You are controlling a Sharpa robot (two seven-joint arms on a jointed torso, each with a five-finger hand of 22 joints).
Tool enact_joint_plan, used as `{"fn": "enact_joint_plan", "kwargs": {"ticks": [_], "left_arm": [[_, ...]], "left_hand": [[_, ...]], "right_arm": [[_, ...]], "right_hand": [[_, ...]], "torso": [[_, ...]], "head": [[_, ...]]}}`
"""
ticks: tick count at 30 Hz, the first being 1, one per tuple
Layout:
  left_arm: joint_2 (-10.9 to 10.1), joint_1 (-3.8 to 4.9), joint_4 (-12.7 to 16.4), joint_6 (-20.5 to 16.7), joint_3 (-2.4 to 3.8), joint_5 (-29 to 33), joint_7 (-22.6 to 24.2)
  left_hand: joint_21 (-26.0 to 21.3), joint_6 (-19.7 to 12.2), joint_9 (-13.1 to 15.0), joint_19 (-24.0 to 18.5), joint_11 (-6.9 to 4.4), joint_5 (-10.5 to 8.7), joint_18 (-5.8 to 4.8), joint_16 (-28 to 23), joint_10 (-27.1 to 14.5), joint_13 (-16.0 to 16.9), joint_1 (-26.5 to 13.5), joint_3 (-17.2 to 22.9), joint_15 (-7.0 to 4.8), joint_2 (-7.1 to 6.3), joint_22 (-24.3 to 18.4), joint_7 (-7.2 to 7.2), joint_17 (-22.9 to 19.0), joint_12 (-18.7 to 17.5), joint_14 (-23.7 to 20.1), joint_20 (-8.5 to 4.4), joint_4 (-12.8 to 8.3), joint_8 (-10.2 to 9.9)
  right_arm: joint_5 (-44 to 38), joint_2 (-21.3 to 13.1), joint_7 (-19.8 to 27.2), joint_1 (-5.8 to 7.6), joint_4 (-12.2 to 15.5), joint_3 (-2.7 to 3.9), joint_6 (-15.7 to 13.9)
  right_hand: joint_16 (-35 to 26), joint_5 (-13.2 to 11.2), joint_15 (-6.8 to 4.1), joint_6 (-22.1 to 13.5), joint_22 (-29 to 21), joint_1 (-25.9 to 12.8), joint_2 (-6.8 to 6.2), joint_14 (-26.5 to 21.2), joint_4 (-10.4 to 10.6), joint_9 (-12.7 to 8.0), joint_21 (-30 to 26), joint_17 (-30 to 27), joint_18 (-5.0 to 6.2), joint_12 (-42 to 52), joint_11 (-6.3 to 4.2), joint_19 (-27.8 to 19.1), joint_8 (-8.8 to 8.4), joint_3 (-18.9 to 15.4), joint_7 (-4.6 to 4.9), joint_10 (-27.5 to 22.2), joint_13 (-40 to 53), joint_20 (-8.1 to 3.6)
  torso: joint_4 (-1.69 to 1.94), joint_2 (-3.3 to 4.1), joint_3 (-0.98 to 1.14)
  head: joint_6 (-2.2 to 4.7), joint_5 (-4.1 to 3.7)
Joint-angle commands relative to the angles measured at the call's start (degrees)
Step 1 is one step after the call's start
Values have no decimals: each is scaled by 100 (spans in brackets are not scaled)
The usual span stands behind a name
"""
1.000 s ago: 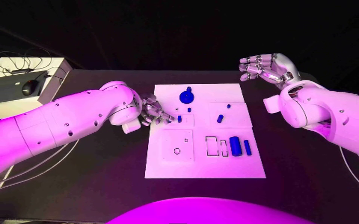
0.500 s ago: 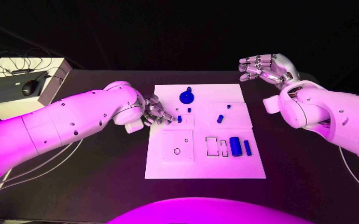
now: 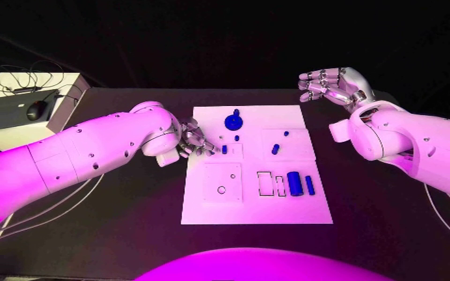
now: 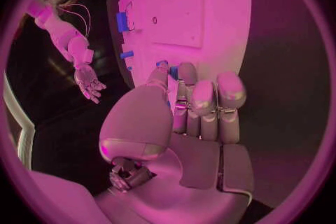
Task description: Assemble the parts on the task board
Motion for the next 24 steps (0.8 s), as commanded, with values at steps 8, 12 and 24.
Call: {"fn": "enact_joint_plan", "kwargs": {"ticks": [8,12,24], "left_arm": [[81,-2,-51,-43,-4,-35,22],[95,-3,-80,-30,-6,-33,14],[102,-3,-103,54,-12,13,31]], "left_hand": [[9,-59,-3,27,-32,25,63,12,3,-13,-65,351,-22,-21,16,-8,5,32,16,-28,-53,71],[22,-60,-3,34,-37,29,61,22,4,-12,-25,390,-26,12,23,-15,13,34,20,-28,-74,73],[37,-125,6,37,-50,39,51,42,1,-45,-141,2128,-40,-319,54,-24,36,-25,24,-32,-502,93]], "right_arm": [[-28,5,27,-1,3,3,93],[-28,3,23,-1,4,3,96],[-36,6,16,-1,2,3,111]], "right_hand": [[-11,30,-5,-13,-8,-42,-22,-11,-1,-9,38,-9,-82,-30,-5,-20,5,41,14,33,-6,-7],[-7,29,-8,-1,-7,-45,-22,-4,0,-7,42,-6,-81,-28,-9,-15,11,41,10,39,-7,-10],[-7,29,-8,-1,-7,-45,-22,-4,0,-7,42,-6,-81,-28,-9,-15,11,41,10,39,-7,-10]], "torso": [[0,3,-2],[1,0,2],[1,-1,2]], "head": [[-12,-1],[-11,1],[-10,5]]}}
